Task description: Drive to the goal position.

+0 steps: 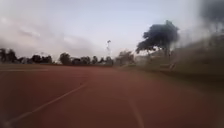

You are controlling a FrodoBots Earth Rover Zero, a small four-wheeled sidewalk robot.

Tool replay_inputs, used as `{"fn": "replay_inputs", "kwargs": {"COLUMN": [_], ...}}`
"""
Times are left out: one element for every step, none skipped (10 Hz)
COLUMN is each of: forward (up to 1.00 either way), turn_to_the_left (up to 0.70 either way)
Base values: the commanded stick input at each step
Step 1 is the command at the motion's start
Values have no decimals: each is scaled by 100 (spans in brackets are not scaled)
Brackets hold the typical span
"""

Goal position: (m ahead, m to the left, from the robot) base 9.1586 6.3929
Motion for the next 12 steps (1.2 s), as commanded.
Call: {"fn": "replay_inputs", "kwargs": {"forward": [70, 70, 70, 70, 70, 70, 70, 70, 70, 70, 70, 70], "turn_to_the_left": [-33, -33, -33, -31, -25, -19, -14, -8, -2, 0, 0, 0]}}
